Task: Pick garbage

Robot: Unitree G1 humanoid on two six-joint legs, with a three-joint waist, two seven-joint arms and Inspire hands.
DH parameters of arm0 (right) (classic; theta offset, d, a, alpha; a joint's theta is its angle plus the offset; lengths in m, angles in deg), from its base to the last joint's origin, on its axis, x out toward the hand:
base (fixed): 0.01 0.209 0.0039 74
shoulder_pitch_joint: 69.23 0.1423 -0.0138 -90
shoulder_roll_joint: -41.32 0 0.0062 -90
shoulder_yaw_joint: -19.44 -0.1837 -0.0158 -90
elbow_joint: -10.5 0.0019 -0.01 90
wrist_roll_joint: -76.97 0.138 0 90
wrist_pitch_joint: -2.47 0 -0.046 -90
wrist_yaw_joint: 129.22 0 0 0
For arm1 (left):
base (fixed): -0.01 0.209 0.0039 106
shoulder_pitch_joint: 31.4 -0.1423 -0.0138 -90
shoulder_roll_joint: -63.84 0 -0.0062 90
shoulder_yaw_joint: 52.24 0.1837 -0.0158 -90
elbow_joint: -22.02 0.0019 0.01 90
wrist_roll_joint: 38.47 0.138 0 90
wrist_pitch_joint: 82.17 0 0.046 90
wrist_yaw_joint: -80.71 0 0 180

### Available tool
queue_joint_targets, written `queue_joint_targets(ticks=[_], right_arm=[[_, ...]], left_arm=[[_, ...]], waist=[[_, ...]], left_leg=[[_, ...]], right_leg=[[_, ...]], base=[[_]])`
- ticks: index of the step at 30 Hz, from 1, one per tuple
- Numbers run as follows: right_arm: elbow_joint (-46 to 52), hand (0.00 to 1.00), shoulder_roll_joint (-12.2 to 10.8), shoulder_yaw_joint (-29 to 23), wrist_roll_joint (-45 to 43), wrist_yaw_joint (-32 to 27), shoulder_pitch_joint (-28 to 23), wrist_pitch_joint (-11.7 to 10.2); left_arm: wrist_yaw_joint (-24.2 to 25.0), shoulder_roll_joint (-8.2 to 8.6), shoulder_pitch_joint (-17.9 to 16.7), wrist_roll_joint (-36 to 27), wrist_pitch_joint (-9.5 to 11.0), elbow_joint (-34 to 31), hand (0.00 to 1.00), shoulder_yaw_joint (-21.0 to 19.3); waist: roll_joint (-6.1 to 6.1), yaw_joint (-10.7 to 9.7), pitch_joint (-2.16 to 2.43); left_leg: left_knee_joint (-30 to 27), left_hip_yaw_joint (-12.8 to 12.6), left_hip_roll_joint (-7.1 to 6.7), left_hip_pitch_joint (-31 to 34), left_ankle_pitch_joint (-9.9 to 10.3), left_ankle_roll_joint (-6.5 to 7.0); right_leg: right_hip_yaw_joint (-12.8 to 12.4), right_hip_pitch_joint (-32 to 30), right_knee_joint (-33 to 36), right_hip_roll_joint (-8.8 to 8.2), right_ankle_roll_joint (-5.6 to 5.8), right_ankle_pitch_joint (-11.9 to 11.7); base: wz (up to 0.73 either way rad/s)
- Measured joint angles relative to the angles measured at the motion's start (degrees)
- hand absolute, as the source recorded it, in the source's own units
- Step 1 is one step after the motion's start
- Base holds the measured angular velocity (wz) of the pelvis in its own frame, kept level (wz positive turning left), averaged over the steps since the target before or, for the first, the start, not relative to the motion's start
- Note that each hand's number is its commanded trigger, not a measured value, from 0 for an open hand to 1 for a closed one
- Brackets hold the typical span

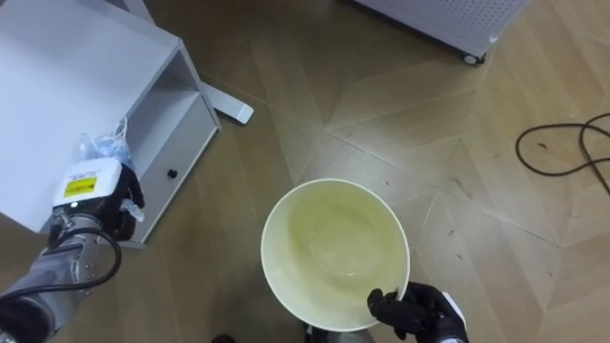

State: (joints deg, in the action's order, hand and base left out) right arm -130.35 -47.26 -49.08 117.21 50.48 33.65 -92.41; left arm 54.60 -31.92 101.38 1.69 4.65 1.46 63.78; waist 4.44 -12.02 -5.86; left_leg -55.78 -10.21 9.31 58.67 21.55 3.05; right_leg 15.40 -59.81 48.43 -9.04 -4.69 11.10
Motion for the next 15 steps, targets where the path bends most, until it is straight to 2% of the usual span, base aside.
queue_joint_targets(ticks=[3,6,10,12,14,15], right_arm=[[0.0,1.00,-0.2,0.0,-0.2,-0.4,0.1,-0.1],[-0.3,1.00,-0.4,1.3,-0.4,-1.7,-0.1,-0.5],[-0.5,1.00,-1.5,2.5,-4.2,-2.1,-0.3,-2.4],[-0.9,1.00,-2.0,3.1,-4.9,-2.2,-0.3,-3.1],[-2.6,1.00,-3.1,4.2,-5.1,-2.2,0.0,-4.0],[-2.7,1.00,-3.4,4.4,-5.1,-2.2,0.0,-4.1]], left_arm=[[-0.9,-0.01,-0.3,-0.8,0.5,0.0,1.00,0.0],[-3.1,0.09,-1.2,-1.5,3.0,-0.2,1.00,-0.1],[-6.9,0.76,-3.0,-6.9,7.4,-2.2,1.00,-1.4],[-7.8,1.36,-4.6,-12.0,9.3,-4.5,1.00,-1.4],[-8.1,3.47,-6.5,-16.5,11.6,-6.2,1.00,-1.5],[-8.1,3.95,-6.9,-17.7,12.3,-7.0,1.00,-1.5]], waist=[[0.09,0.3,-0.01],[0.05,0.4,0.00],[-0.14,0.7,0.06],[-0.44,0.8,0.10],[-1.02,1.1,0.18],[-1.14,1.2,0.20]], left_leg=[[0.4,-0.3,-0.11,-1.0,0.0,-0.05],[2.0,-0.9,-0.18,-3.2,-0.3,-0.09],[5.9,-2.1,-1.08,-7.2,-1.2,-0.25],[7.2,-2.5,-1.13,-8.6,-1.4,-0.27],[8.6,-3.2,-1.15,-10.6,-1.4,-0.30],[8.8,-3.4,-1.10,-10.9,-1.4,-0.30]], right_leg=[[-0.4,0.5,-0.2,0.07,0.02,0.0],[-0.4,2.5,-1.3,0.10,0.12,-0.1],[-1.4,5.3,-4.0,0.07,0.65,-0.7],[-1.6,6.4,-5.0,0.23,0.83,-0.8],[-1.8,8.0,-6.0,0.32,0.98,-0.9],[-1.7,8.2,-6.1,0.28,1.03,-0.9]], base=[[-0.04],[0.01],[-0.03],[-0.03],[-0.06],[0.00]])
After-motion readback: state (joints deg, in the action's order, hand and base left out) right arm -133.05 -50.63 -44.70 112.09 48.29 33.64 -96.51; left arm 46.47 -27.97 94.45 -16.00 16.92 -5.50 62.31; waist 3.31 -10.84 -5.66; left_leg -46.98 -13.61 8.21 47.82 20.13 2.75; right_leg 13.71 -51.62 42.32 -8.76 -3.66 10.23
